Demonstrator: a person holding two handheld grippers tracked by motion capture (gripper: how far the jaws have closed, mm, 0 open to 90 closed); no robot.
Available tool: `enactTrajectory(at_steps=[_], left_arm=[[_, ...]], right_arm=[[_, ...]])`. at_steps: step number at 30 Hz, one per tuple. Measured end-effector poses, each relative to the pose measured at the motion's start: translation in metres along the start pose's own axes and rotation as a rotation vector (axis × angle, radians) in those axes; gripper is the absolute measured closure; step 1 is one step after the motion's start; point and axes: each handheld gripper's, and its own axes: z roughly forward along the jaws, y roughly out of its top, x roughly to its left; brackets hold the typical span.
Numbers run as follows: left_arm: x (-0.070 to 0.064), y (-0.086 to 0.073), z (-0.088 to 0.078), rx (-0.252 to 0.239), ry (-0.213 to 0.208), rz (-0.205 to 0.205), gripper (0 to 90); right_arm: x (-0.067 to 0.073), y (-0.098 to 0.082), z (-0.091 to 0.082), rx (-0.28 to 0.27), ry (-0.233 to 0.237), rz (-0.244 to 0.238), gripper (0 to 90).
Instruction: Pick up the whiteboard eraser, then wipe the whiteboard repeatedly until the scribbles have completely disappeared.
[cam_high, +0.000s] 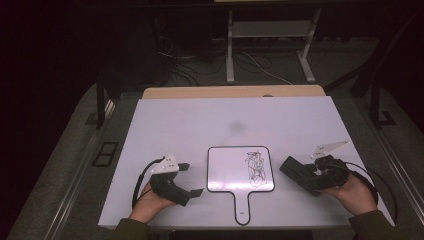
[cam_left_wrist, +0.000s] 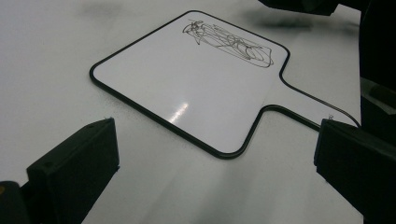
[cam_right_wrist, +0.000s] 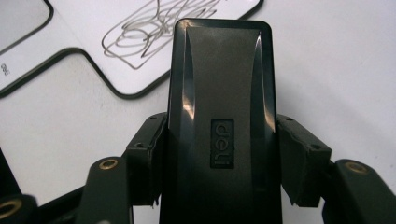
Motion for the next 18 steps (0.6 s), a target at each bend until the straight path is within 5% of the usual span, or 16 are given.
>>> enactTrajectory(at_steps=[18], left_arm=[[0.000,-0.001,-0.001,-0.004,0.002,-0.009,0.0]], right_arm=[[-0.002,0.026,0.004,-0.020,0.021,-0.026,38.6]])
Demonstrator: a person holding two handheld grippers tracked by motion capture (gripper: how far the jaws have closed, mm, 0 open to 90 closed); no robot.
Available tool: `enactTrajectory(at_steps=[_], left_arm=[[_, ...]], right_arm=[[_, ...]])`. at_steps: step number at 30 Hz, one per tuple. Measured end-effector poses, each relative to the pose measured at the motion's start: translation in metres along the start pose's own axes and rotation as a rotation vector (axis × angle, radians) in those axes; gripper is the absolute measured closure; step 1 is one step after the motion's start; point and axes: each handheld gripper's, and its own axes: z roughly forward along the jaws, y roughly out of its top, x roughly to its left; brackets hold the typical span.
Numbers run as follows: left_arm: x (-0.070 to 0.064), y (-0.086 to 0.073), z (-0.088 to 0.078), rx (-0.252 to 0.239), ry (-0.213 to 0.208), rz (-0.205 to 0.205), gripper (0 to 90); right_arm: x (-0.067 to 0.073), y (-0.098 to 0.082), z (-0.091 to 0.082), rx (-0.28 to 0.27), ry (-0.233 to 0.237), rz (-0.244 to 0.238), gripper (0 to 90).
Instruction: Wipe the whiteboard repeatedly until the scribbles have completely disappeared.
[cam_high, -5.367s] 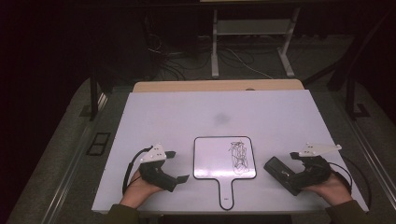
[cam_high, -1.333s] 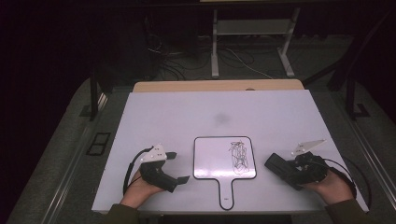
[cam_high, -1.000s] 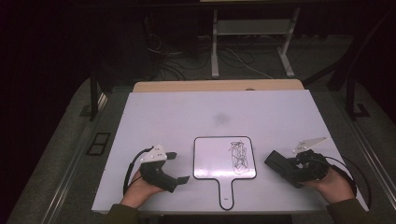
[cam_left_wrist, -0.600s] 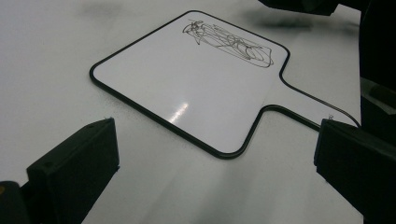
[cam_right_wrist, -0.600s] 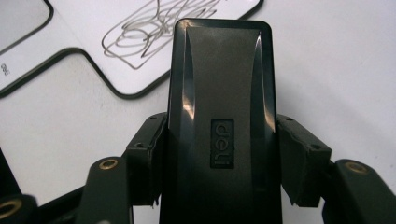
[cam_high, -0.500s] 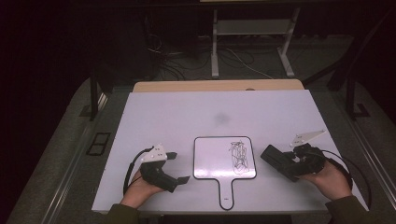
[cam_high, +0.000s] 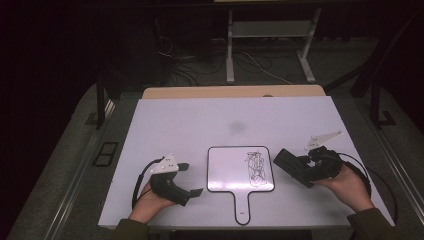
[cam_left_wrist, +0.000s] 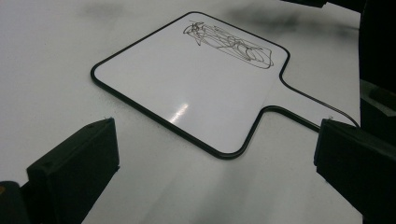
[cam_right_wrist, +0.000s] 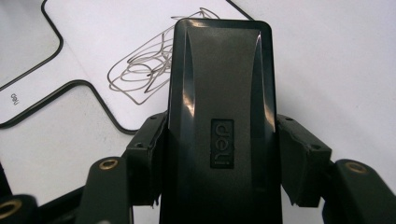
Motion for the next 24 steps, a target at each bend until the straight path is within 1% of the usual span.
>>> enactTrajectory(at_steps=[4,6,7,11,14,20,24], left_arm=[[0.000,0.001,-0.001,0.002,0.002,-0.002,0.0],[0.001,0.001,0.000,0.001,0.002,-0.009,0.0],[0.001,0.001,0.000,0.004,0.001,-0.012,0.0],[0.000,0.002,0.001,0.010,-0.007,-0.009,0.0],[0.000,0.001,0.001,0.010,-0.001,-0.004,0.0],[0.000,0.001,0.002,0.010,0.002,-0.003,0.0],[0.000,0.001,0.002,0.006,0.006,-0.005,0.0]], right_arm=[[0.000,0.007,0.003,0.000,0.006,-0.006,38.6],[0.000,0.010,0.005,0.001,0.007,-0.016,38.6],[0.000,0.011,0.006,-0.001,0.008,-0.013,38.6],[0.000,0.017,0.008,-0.002,0.011,-0.018,38.6],[0.000,0.020,0.009,-0.002,0.013,-0.016,38.6],[-0.001,0.028,0.012,-0.003,0.015,-0.028,38.6],[-0.002,0.035,0.015,-0.011,0.018,-0.026,38.6]])
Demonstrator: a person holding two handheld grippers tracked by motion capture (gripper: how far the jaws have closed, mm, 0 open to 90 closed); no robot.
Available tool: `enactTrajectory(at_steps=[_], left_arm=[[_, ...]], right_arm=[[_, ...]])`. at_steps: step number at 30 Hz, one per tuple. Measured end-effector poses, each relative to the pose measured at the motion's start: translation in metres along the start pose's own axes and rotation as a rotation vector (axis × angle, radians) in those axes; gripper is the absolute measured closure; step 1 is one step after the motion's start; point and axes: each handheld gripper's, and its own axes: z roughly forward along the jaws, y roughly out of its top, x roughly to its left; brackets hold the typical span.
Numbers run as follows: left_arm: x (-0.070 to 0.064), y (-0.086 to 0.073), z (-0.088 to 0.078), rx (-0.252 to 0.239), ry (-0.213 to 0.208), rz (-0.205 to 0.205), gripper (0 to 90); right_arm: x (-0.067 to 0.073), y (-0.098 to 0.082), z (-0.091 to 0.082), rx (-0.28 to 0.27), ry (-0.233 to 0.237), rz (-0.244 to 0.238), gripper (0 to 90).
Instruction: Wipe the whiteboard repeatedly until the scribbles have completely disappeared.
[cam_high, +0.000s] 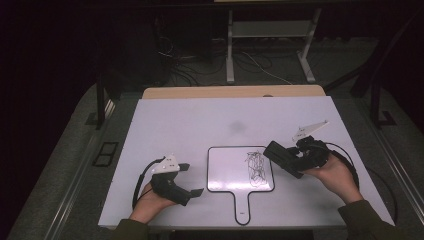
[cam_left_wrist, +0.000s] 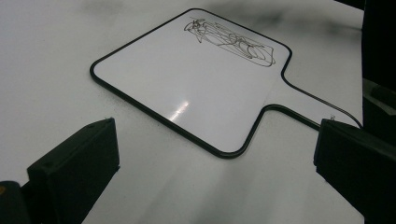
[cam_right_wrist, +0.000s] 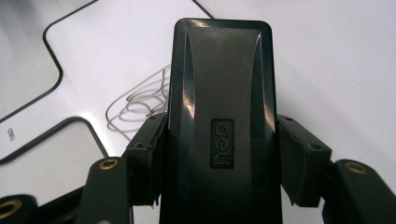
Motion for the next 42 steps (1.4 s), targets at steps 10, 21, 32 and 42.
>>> enactTrajectory(at_steps=[10,21,32,42], left_arm=[[-0.001,0.000,-0.001,-0.003,0.009,0.009,0.0],[0.000,0.000,-0.001,-0.011,0.006,0.008,0.0],[0.001,0.000,-0.002,-0.016,0.001,0.006,0.0],[0.001,0.000,-0.002,-0.025,-0.002,0.001,0.0]], right_arm=[[-0.001,0.018,0.010,-0.008,0.008,-0.013,38.6],[-0.001,0.041,0.023,-0.019,0.019,-0.031,38.6],[-0.001,0.056,0.047,0.000,0.024,-0.047,38.6],[0.000,0.054,0.069,0.067,0.011,-0.070,38.6]])
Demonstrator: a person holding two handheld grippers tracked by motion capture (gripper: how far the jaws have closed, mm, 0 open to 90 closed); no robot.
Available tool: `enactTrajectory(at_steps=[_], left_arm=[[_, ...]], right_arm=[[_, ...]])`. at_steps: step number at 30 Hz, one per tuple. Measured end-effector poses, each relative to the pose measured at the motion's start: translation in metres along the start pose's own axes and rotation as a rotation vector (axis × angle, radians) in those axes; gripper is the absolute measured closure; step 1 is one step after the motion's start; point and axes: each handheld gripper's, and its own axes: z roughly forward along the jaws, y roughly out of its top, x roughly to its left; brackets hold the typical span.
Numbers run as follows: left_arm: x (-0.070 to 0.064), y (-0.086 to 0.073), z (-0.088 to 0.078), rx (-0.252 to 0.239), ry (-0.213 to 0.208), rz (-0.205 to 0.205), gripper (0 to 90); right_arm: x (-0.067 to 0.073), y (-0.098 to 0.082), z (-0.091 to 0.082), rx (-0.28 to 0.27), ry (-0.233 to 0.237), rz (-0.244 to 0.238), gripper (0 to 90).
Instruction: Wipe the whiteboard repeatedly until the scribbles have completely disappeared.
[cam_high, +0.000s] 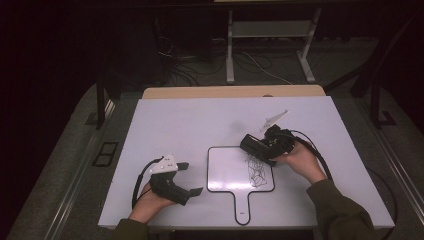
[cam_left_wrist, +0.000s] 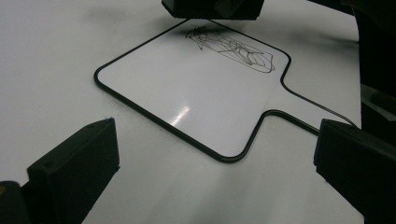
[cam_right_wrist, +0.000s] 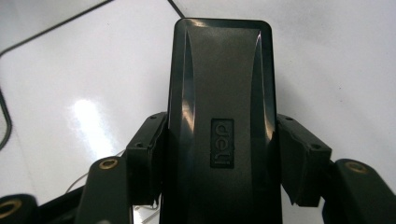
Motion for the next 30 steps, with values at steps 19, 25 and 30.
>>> enactTrajectory(at_steps=[19,25,30], left_arm=[[0.000,0.000,0.001,0.003,-0.004,0.000,0.0],[-0.001,0.000,0.001,0.004,-0.004,-0.003,0.0],[0.000,0.000,0.002,0.005,-0.004,0.000,0.0]], right_arm=[[0.003,-0.006,0.022,0.067,-0.055,-0.068,38.6],[0.006,-0.005,0.022,0.062,-0.048,-0.061,38.6],[0.009,-0.004,0.024,0.061,-0.045,-0.068,38.6]])
